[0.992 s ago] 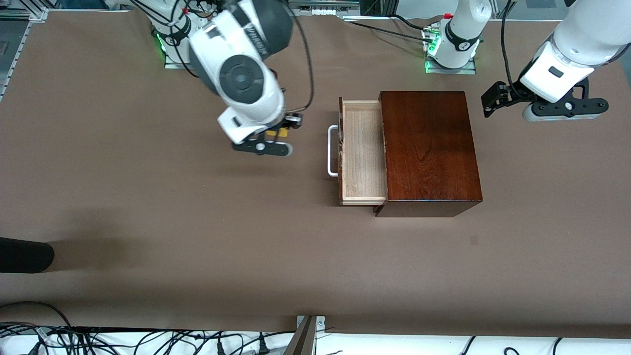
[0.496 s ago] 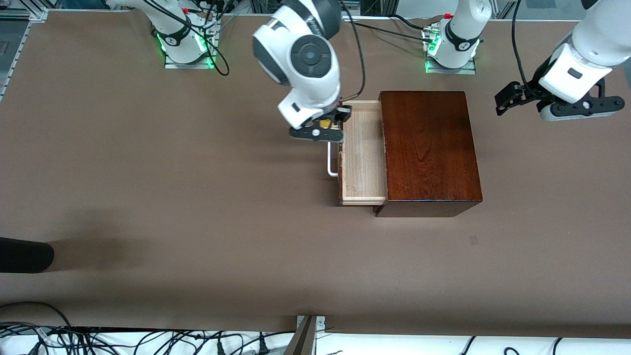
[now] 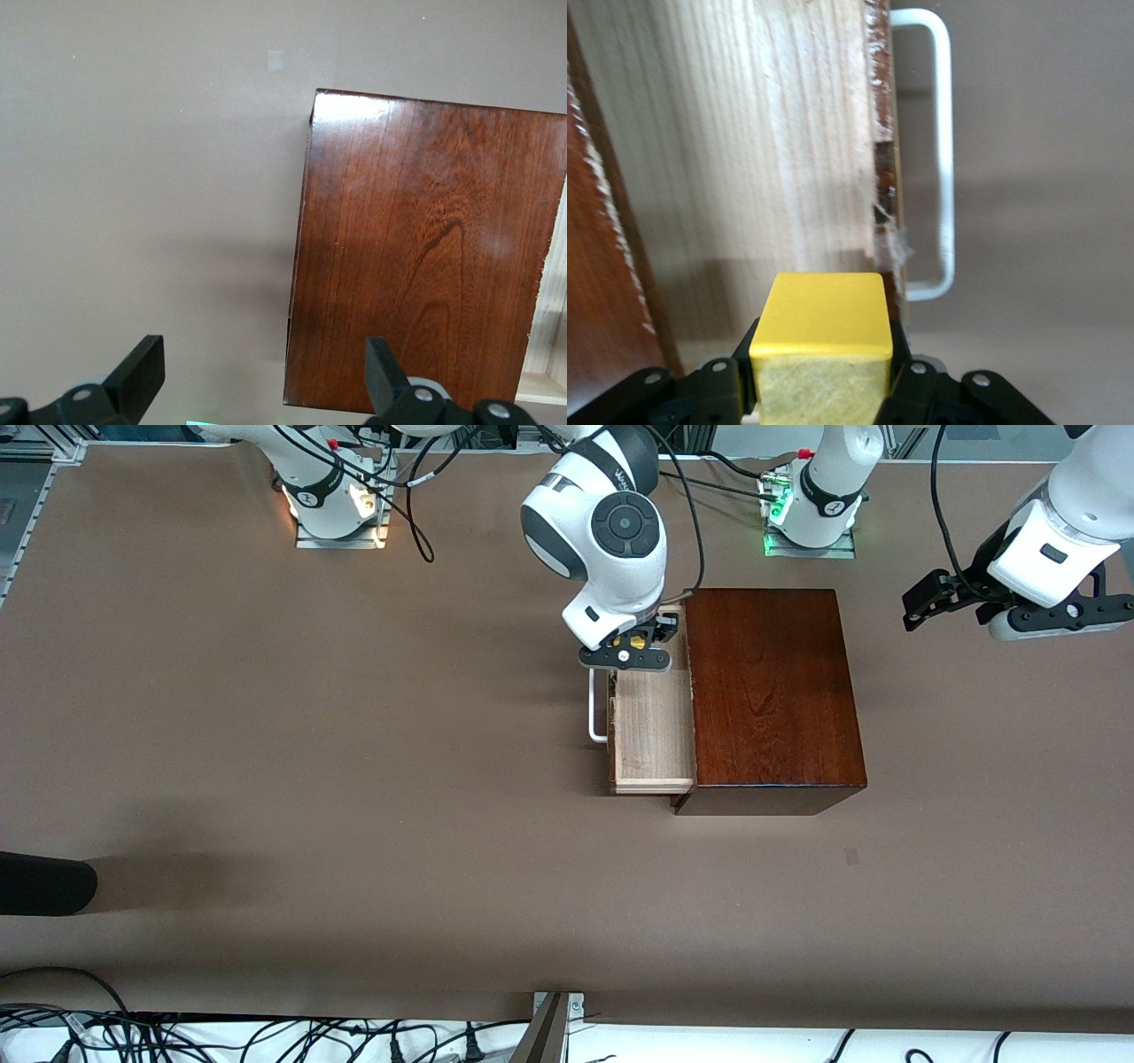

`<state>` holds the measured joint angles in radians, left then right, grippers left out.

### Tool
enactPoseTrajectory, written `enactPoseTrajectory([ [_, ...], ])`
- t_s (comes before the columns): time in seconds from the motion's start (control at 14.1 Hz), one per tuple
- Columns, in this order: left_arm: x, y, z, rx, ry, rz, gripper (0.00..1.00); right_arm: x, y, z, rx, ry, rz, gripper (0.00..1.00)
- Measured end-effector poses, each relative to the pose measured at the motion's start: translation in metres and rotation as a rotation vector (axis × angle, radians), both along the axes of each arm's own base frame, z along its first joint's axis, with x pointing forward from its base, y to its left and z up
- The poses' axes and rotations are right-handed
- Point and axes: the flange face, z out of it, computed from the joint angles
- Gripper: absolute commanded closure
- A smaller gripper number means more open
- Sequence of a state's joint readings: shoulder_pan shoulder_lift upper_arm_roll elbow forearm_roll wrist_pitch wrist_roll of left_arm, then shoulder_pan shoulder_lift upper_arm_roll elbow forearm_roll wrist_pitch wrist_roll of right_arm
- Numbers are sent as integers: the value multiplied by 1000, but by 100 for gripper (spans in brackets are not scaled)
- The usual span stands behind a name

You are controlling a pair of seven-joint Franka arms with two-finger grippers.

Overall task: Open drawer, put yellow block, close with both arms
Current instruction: 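Carry the yellow cube over the open drawer with the right gripper and lower it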

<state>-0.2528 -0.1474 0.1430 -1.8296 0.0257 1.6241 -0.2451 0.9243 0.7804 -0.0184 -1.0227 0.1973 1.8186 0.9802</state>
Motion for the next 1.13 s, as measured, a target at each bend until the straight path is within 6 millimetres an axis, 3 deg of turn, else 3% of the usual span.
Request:
enactPoseTrajectory([
  [0.21,0,2,0,0,1,4,0,-2,8,-4,19,-19,-19,85],
  [0.57,0,2,1,0,-1,2,0,-21,29,-35,9,-33,0,84],
  [0.85,-2,2,4,0,0,2,0,-25,33,-43,-3,-44,9,80],
  [0.92,-2,2,5,-1,1,2,0,-24,33,-43,-3,-45,8,72],
  [1.06,-3,2,9,-1,-3,3,0,-24,32,-43,-3,-46,7,39],
  [1.13,-3,2,10,-1,-4,3,0,-24,32,-43,-3,-46,7,31],
])
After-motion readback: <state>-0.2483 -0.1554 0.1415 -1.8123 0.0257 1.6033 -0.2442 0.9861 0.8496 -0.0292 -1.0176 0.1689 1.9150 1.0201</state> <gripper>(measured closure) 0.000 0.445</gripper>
